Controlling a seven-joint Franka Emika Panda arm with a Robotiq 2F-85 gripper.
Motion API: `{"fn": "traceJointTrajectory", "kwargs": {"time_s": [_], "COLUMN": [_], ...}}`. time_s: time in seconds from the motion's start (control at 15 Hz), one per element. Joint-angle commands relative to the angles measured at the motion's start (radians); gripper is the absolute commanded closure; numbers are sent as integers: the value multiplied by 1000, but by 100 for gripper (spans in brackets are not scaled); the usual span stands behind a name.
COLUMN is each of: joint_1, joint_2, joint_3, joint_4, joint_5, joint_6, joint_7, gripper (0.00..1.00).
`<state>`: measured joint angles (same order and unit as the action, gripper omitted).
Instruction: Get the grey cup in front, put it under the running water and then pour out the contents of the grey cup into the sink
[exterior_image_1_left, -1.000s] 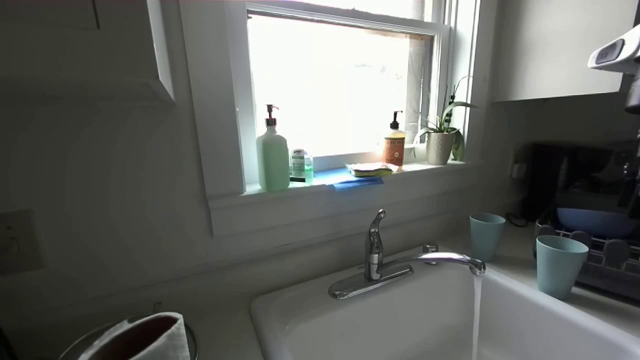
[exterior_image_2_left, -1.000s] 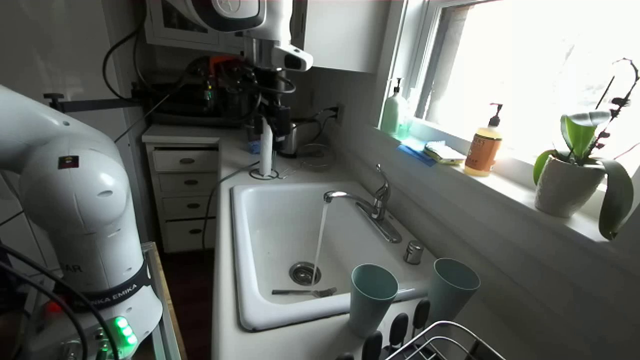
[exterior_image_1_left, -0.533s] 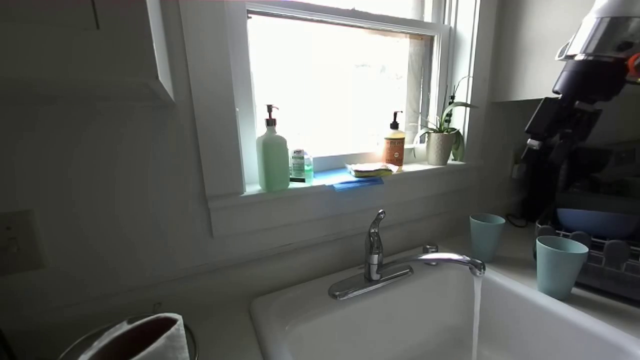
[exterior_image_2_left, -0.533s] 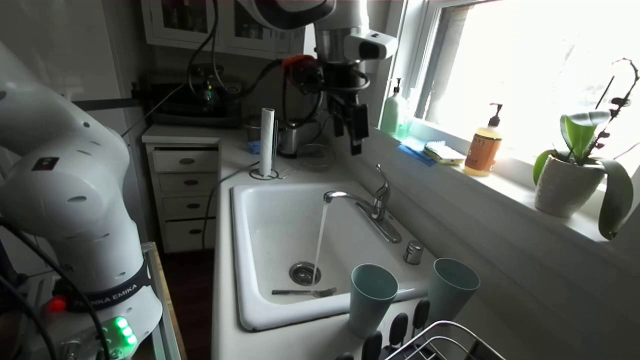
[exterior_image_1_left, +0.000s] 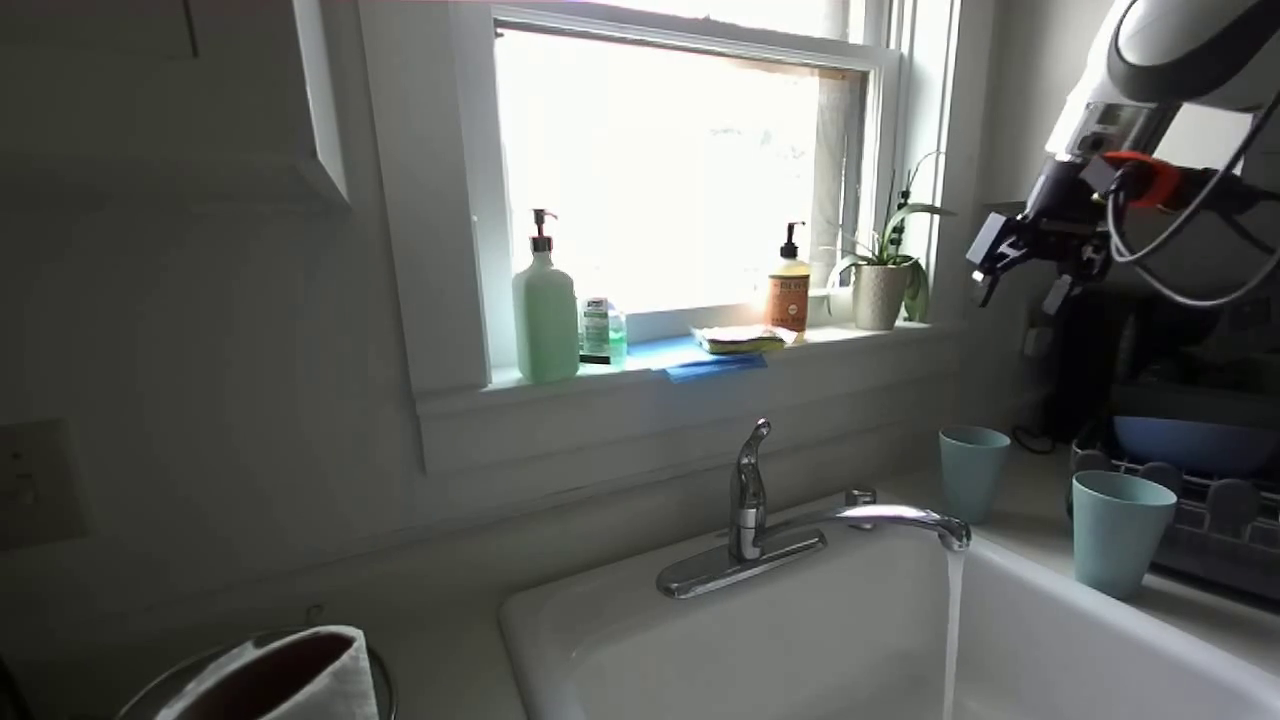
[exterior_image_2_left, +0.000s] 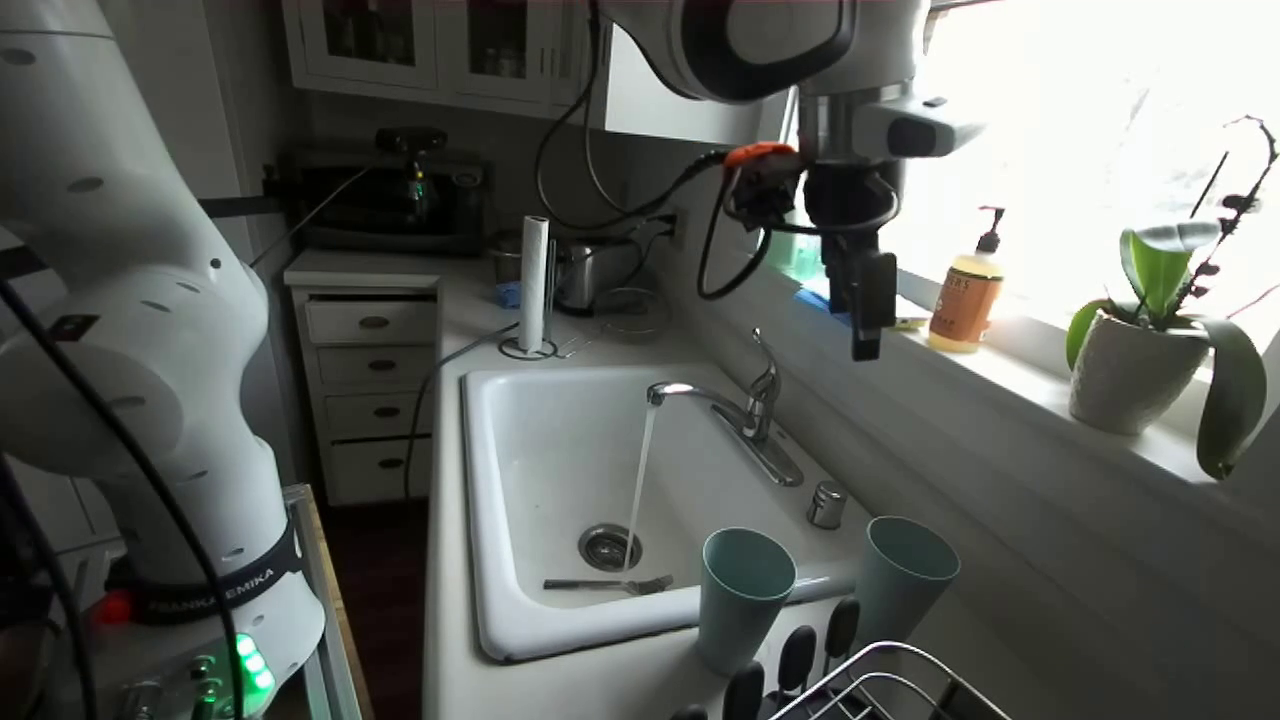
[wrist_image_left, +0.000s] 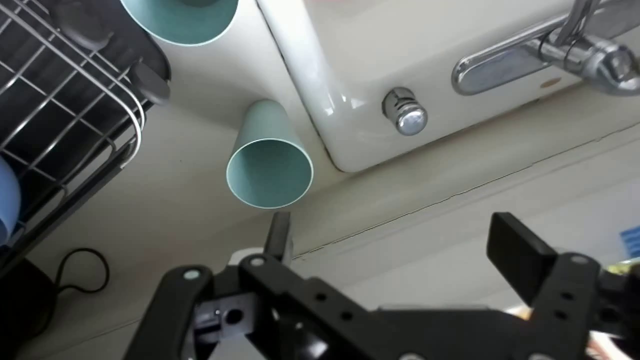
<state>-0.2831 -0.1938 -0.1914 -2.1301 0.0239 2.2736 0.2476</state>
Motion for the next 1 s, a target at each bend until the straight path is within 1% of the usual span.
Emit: {"fn": "traceJointTrajectory", "kwargs": {"time_s": [0.0,0.4,0.8,0.87,0.93], "joint_1": [-12,-18,-34,-22,-23], "joint_2": [167,315,422,378,393], "joint_3": [-35,-93,-108,-112,-112], "joint_4": [145,234,294,246,254], "joint_5": [13,54,136,95,103], "joint_6": [-7,-7,-28,-4,-4], "joint_7": [99,100,78,87,87], "gripper": [0,0,0,0,0]}}
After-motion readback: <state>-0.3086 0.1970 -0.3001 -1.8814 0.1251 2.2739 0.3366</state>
